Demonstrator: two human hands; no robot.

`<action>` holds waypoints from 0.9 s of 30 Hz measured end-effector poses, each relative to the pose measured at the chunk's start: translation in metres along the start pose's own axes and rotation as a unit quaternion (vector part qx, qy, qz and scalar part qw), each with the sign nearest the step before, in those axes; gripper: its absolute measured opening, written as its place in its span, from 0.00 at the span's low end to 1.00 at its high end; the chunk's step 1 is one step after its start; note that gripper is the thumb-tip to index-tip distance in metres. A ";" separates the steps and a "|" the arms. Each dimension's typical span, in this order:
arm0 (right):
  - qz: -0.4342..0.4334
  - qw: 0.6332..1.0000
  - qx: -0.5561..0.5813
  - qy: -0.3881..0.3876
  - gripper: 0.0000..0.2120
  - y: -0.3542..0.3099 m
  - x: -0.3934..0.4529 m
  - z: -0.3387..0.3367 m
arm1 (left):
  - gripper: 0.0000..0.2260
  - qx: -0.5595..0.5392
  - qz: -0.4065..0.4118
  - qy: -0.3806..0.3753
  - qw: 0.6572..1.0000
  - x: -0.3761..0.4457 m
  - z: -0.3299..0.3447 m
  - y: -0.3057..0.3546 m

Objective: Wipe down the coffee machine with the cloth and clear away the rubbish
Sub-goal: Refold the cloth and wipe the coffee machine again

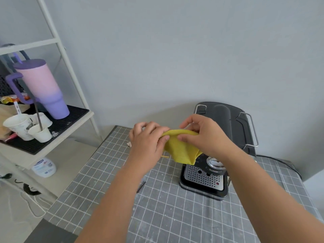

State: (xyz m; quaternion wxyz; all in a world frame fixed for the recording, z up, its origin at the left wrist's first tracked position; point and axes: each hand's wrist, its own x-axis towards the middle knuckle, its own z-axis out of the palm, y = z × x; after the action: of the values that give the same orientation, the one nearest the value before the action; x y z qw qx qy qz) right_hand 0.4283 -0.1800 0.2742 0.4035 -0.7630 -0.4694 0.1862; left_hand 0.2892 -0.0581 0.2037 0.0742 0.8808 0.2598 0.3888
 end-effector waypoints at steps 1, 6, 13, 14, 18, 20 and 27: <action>0.005 1.000 0.009 0.014 0.09 0.002 -0.001 0.001 | 0.09 0.002 -0.027 0.030 0.999 0.002 0.004 0.004; 0.035 0.994 0.001 0.102 0.09 0.012 -0.004 0.019 | 0.14 -0.245 -0.209 0.100 0.942 -0.005 0.028 0.040; 0.090 0.991 -0.057 0.076 0.16 0.024 -0.002 0.007 | 0.26 -0.499 -0.250 -0.089 0.825 -0.023 0.070 0.075; 0.093 0.991 -0.063 0.070 0.18 0.025 -0.002 0.006 | 0.25 -0.495 -0.241 -0.102 0.829 -0.020 0.075 0.079; 0.075 0.989 -0.079 0.097 0.21 0.029 -0.003 -0.006 | 0.28 -0.481 -0.237 -0.124 0.835 -0.014 0.086 0.082; 0.048 0.979 -0.119 0.158 0.18 0.032 -0.003 -0.019 | 0.28 -0.487 -0.235 -0.133 0.830 -0.012 0.090 0.073; 0.220 0.906 -0.300 0.200 0.20 0.090 0.005 -0.066 | 0.25 -0.550 -0.205 -0.236 0.774 0.020 0.111 0.035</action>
State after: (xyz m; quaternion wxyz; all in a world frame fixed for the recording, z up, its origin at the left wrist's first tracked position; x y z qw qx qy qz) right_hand 0.5257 -0.2262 0.2435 0.1894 -0.9531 -0.2331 -0.0361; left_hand 0.3947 -0.0694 0.1521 0.6834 0.6794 0.1505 0.2209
